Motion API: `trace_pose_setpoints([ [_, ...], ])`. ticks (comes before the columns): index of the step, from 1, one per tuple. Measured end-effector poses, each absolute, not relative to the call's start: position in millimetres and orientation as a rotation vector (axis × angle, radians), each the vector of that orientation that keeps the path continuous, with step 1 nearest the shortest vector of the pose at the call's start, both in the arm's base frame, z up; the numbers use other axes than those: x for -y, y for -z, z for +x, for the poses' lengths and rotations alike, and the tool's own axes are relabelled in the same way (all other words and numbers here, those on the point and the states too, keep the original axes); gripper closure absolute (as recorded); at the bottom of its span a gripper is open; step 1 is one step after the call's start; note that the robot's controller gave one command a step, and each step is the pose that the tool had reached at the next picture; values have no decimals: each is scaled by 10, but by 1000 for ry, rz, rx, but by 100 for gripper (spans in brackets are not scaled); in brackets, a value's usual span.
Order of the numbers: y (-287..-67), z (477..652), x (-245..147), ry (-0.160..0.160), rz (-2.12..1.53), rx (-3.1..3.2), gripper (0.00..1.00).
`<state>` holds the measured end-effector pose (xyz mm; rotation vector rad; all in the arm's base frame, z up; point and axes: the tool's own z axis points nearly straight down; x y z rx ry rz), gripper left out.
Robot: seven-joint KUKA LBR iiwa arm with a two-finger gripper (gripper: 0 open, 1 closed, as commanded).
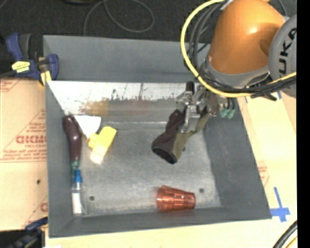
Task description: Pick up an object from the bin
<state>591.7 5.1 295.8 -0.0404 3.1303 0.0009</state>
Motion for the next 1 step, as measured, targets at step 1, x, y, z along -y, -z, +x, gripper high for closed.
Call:
trace_pose_setpoints([
  [1,-2958,5917,-51,-1,-40,-3130,100],
])
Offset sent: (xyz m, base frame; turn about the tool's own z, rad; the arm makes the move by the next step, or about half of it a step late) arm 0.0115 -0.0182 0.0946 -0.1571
